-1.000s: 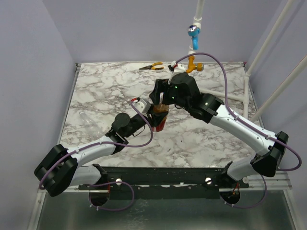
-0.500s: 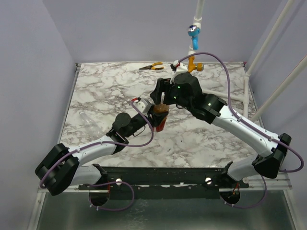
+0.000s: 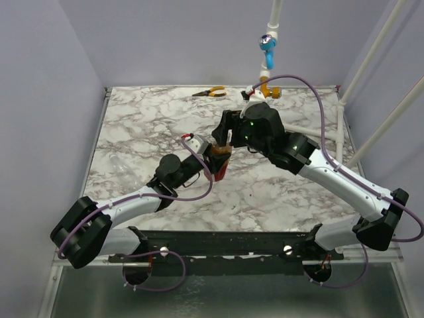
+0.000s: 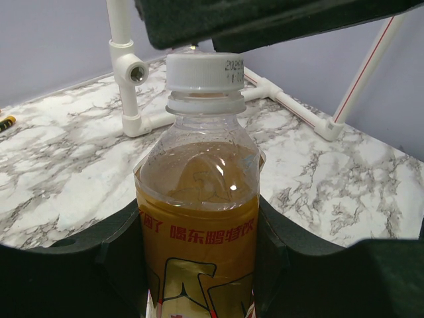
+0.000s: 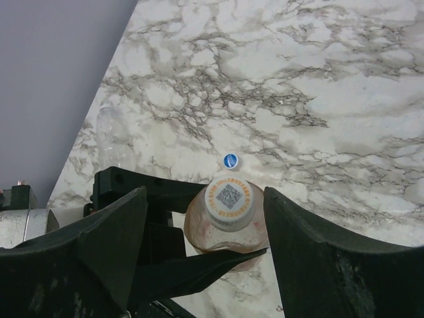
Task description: Screw on the bottle caps
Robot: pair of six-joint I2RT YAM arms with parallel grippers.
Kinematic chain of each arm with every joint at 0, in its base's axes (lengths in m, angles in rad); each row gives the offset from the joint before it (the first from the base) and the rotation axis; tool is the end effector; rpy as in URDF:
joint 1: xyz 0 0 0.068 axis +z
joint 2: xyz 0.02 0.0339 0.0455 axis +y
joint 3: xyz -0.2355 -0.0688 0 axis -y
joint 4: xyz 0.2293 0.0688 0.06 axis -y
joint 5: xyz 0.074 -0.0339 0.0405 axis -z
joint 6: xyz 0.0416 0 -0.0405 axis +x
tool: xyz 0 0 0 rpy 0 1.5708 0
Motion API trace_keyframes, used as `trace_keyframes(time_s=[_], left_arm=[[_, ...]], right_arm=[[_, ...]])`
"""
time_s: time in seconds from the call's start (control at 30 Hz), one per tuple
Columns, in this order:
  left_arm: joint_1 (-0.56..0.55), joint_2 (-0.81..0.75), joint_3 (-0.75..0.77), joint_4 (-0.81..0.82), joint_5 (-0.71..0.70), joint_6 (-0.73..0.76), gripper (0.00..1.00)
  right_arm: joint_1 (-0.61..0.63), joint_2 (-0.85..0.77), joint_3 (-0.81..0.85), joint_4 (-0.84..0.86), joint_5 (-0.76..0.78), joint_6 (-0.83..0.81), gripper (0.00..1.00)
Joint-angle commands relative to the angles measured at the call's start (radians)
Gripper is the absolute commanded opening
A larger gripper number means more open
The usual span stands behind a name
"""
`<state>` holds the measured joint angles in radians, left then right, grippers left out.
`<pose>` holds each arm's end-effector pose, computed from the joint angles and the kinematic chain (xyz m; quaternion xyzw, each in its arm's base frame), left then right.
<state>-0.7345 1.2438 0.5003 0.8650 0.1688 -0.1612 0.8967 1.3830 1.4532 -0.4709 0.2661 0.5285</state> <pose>0.1942 -0.1848 0.2394 0.2473 0.6157 -0.3734 0.6483 0.1993 0.2320 0.3763 -0.0792 0.8258 0.2742 0.4865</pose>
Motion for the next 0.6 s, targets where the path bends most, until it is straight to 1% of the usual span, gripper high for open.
trace_keyframes(time_s=[0.0,0.1,0.27,0.37,0.57], left_arm=[[0.003,-0.005,0.025,0.015,0.033,-0.006,0.23],[0.003,-0.014,0.021,0.014,0.035,-0.008,0.23],[0.004,-0.022,0.028,0.009,0.042,-0.011,0.23],[0.004,-0.023,0.032,0.006,0.043,-0.011,0.23],[0.004,-0.022,0.033,0.004,0.042,-0.011,0.23]], right_arm=[[0.006,-0.015,0.014,-0.058,0.120,0.026,0.75],[0.004,0.014,0.060,-0.084,0.162,0.028,0.78],[0.004,0.077,0.086,-0.046,0.060,0.012,0.78],[0.004,0.101,0.089,-0.025,0.027,0.015,0.75],[0.005,0.105,0.082,-0.012,0.025,0.023,0.70]])
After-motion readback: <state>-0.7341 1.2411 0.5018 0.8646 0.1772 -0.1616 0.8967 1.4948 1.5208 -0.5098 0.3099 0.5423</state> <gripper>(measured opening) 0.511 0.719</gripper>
